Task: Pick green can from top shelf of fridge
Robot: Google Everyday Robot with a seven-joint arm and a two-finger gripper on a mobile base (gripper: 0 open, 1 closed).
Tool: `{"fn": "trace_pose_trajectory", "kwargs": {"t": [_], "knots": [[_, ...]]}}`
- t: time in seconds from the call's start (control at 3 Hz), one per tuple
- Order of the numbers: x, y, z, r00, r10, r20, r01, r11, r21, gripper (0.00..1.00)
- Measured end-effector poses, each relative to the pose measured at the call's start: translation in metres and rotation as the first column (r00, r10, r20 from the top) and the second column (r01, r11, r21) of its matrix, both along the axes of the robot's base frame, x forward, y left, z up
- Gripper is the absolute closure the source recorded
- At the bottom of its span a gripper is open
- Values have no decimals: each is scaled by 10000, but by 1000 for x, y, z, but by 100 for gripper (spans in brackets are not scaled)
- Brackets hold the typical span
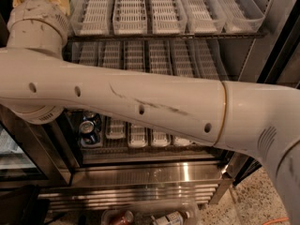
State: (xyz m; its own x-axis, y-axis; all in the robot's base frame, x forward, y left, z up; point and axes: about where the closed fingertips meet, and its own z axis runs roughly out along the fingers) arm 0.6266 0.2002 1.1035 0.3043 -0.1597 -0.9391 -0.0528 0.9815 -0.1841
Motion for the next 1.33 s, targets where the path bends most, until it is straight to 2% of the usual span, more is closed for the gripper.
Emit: {"fn": "trace_pose_trajectory", "kwargs": {"t": [0.67,1.0,1.33], "knots": [[-9,-19,20,9998,-78,200,58,9953,965,100],[-20,-37,23,9998,-180,-74,189,9890,1466,100],[-42,-53,35,10000,-28,-50,37,9825,1862,100]]}}
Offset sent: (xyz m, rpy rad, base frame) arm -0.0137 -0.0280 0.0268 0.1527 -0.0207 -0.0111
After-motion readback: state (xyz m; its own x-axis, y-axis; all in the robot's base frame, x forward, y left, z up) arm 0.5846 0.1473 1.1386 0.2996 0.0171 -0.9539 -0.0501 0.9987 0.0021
